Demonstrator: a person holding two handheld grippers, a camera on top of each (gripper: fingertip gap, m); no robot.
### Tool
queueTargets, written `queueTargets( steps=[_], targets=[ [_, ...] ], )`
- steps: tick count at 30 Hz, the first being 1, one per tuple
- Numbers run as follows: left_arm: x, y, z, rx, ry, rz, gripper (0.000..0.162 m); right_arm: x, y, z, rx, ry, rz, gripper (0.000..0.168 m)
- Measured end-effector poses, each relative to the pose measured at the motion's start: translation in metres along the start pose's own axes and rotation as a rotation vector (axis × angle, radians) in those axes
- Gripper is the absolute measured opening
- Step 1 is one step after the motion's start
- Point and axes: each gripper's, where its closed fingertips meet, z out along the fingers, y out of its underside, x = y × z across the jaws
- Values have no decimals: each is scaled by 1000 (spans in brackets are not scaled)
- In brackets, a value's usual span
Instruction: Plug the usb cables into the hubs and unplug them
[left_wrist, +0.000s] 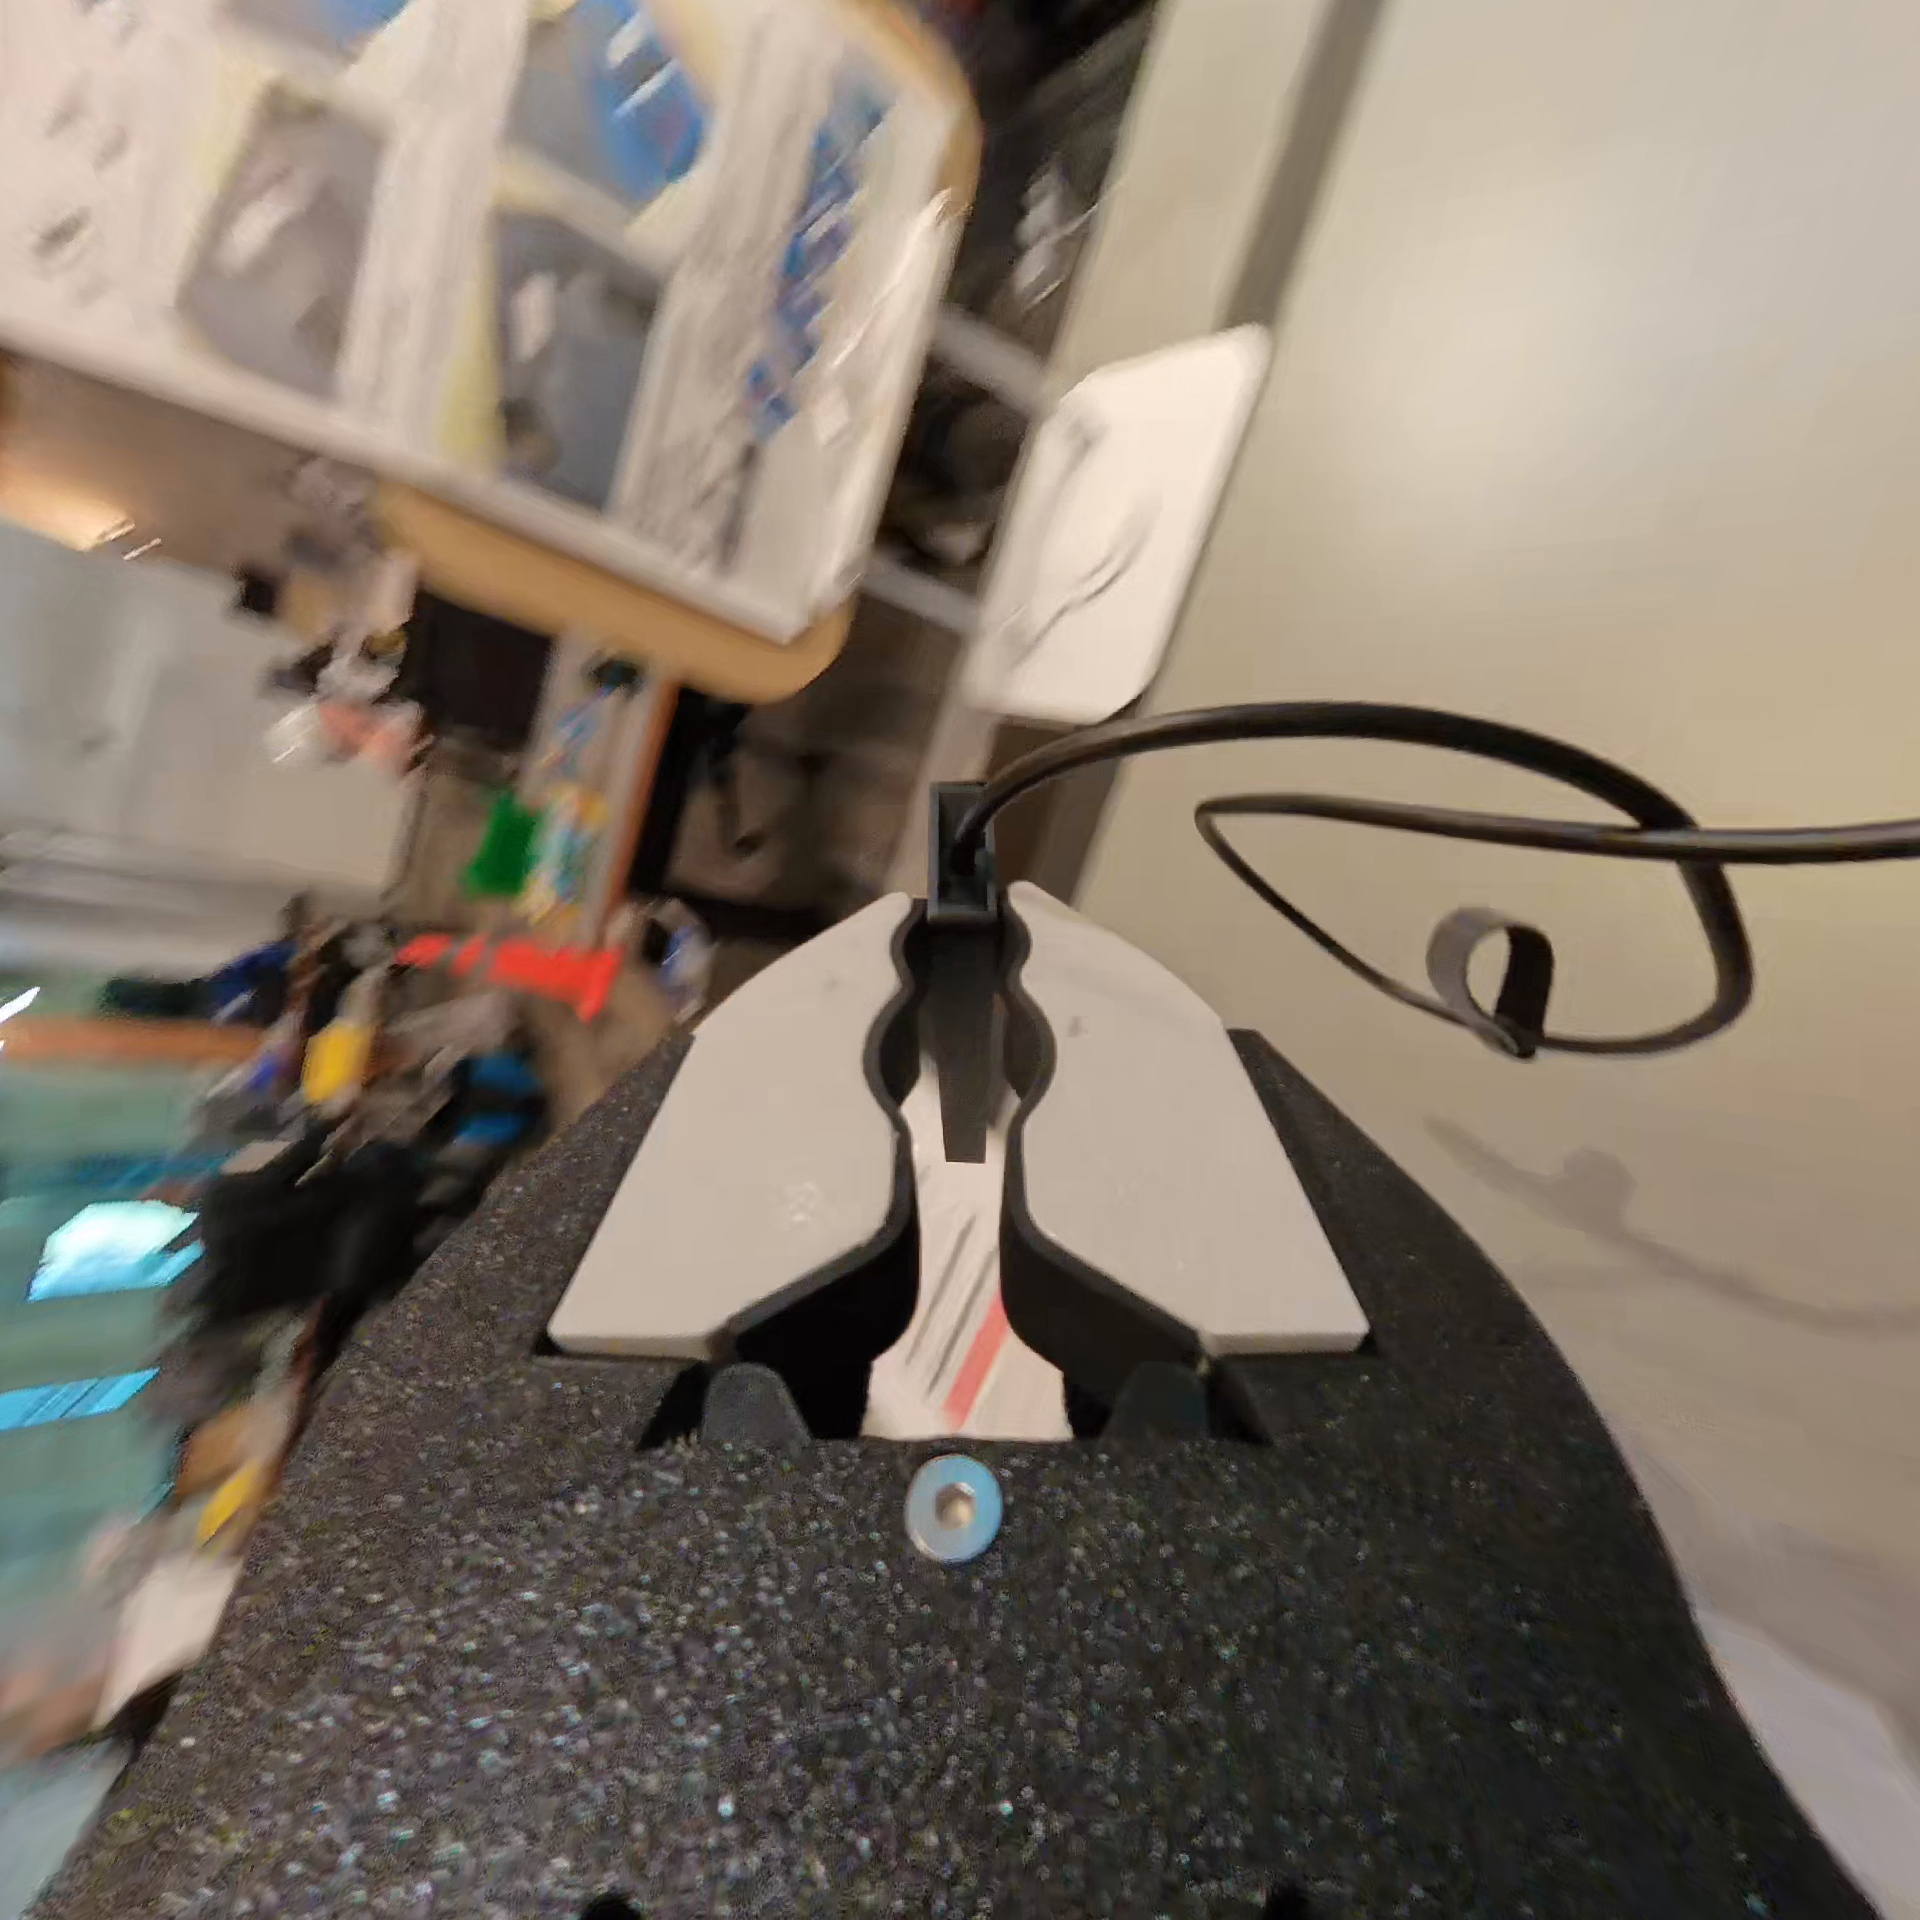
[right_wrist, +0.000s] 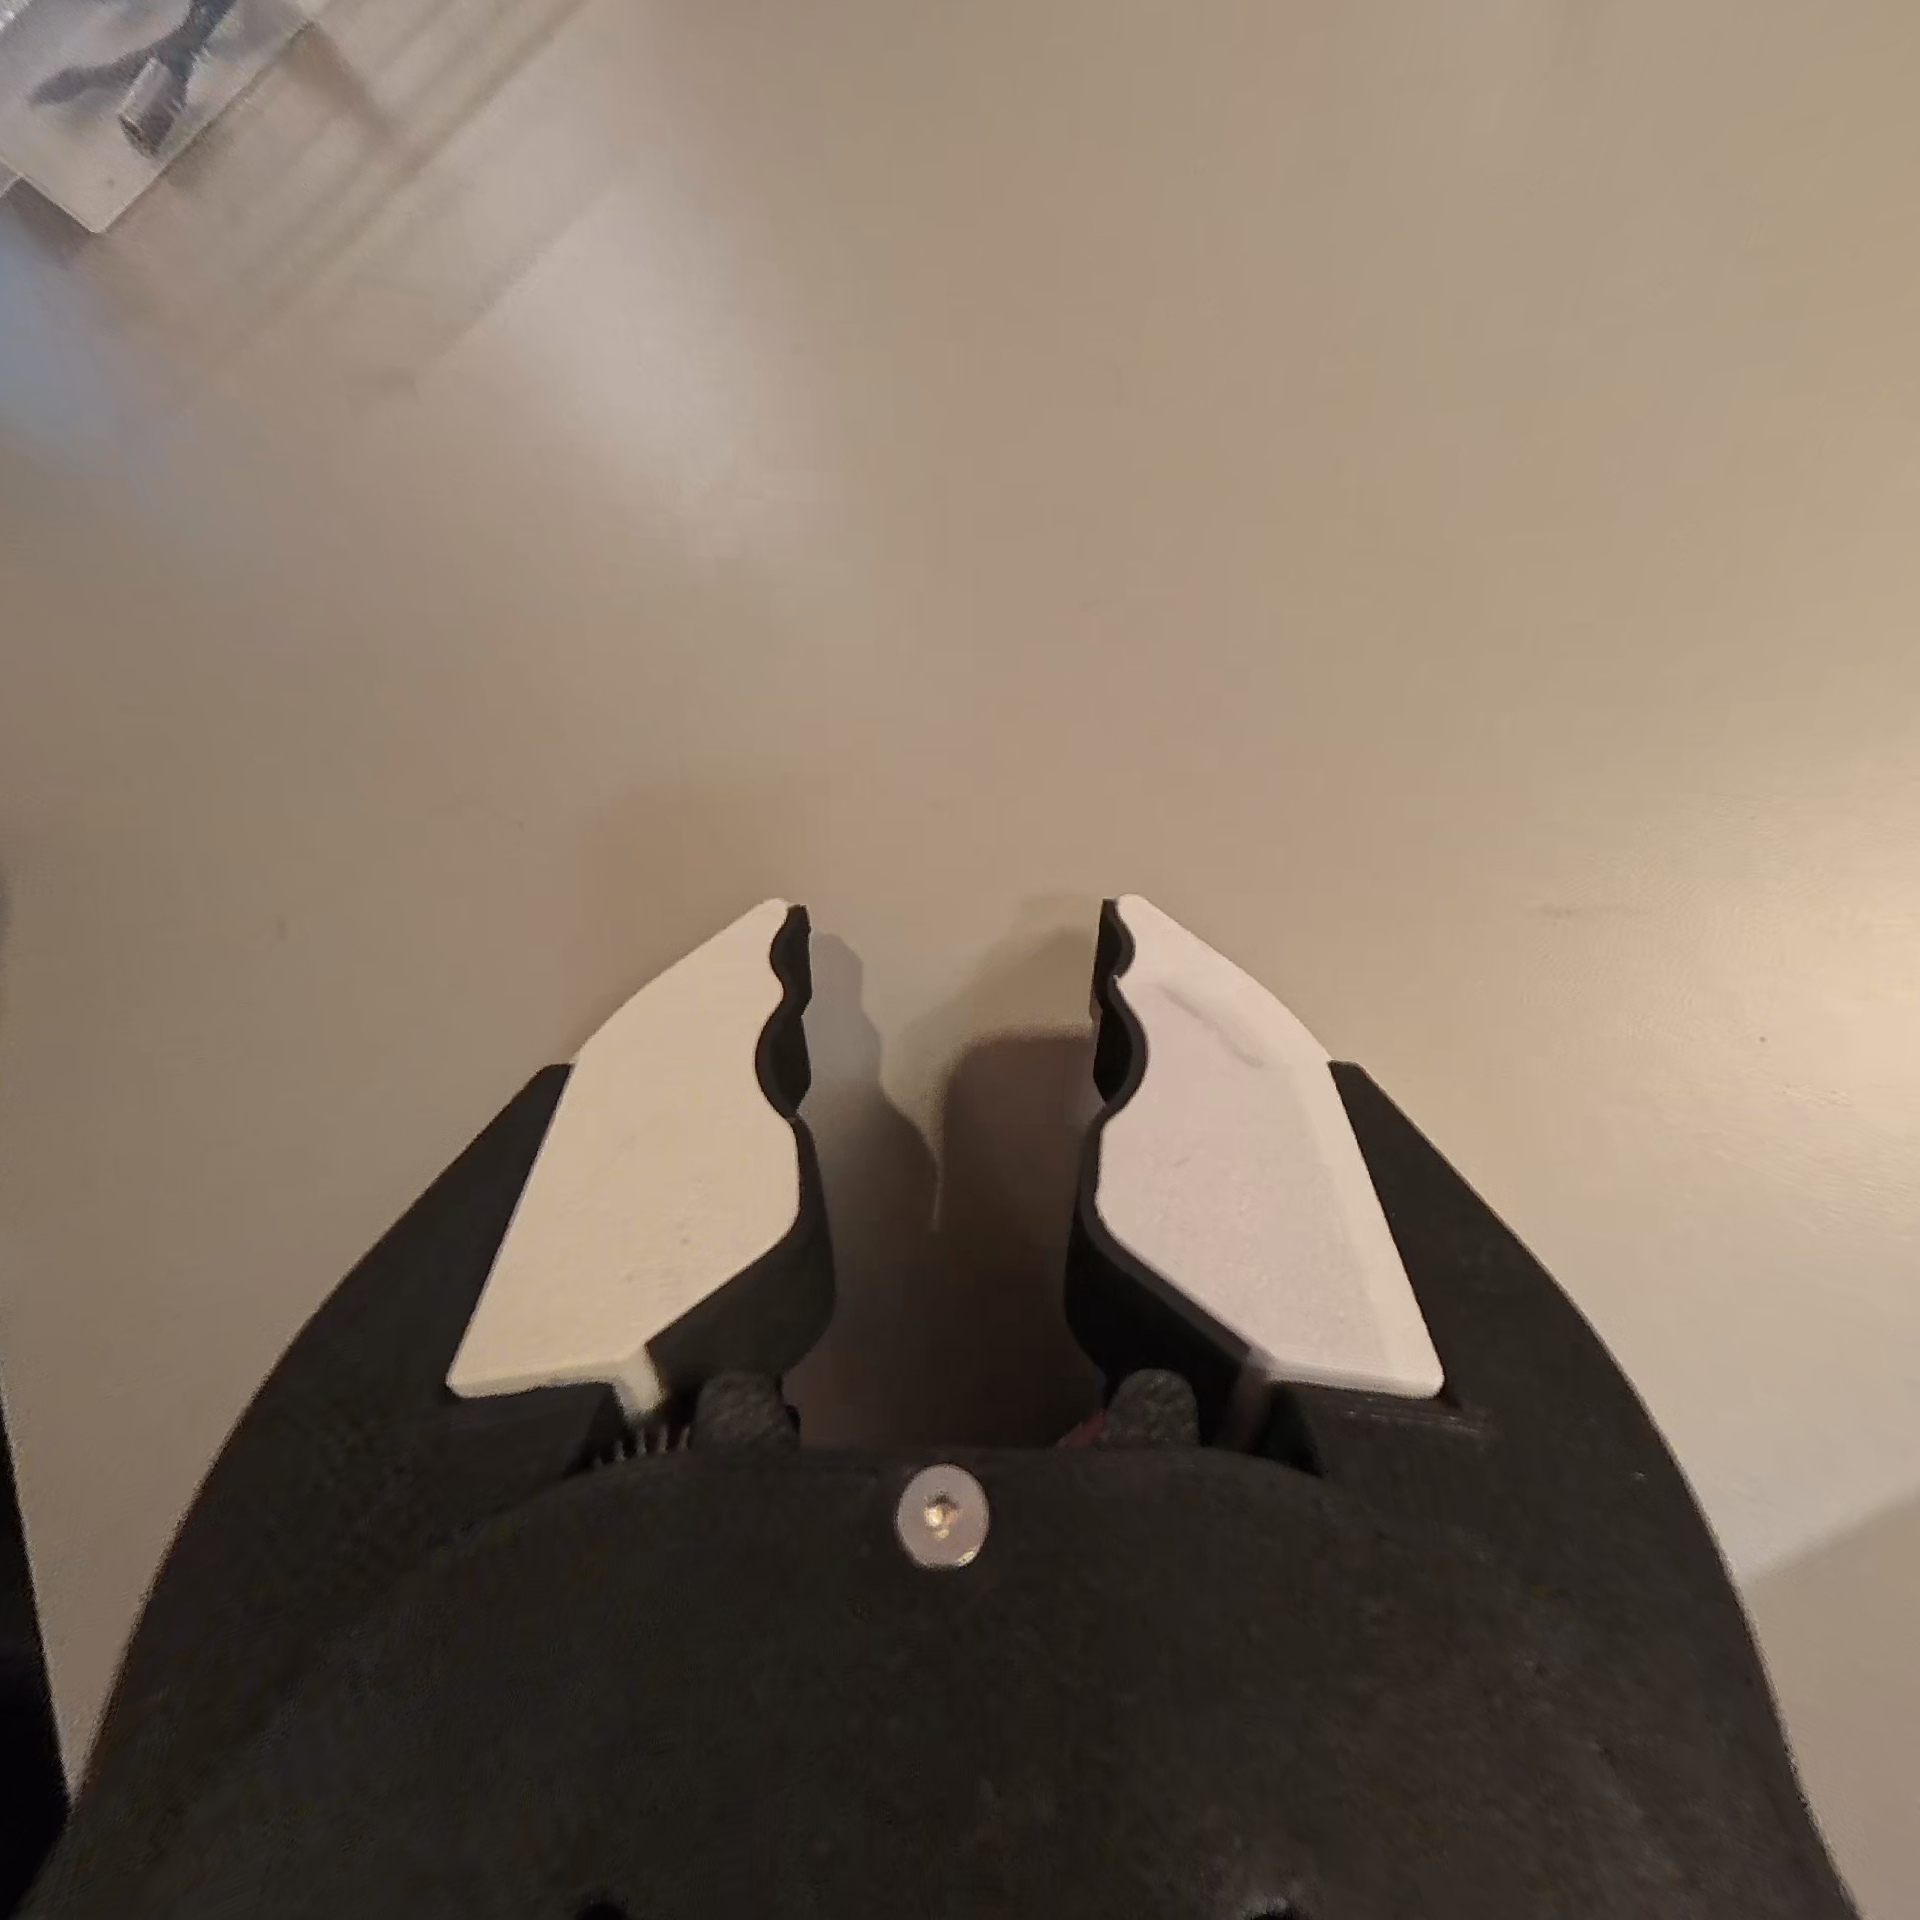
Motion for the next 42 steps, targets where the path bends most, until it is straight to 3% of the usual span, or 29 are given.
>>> queueTargets(
  steps=[1, 5, 8, 13, 17, 31, 36, 42],
  targets=[
    [23, -16, 13, 62, 89, -10, 10, 0, -1, -1, 11, -4, 8, 52],
    [102, -71, 54, 353, 353, 3, 11, 1, -4, -4, 38, -18, 32, 52],
    [140, -98, 79, 560, 432, -24, 11, 1, -4, -4, 42, -24, 37, 52],
    [178, -121, 120, 751, 369, -31, 11, 1, -4, -4, 39, -20, 29, 52],
    [205, -126, 141, 794, 291, 16, 11, 0, -5, -3, 42, -21, 20, 52],
    [301, -108, 184, 470, 388, 382, 19, -3, -4, 8, -16, -10, -33, 52],
    [300, -106, 184, 401, 357, 385, 40, -4, -2, 10, -39, 0, -54, 52],
    [275, -86, 168, 299, 311, 324, 48, -5, 0, 12, -57, 5, -73, 52]
  ],
)
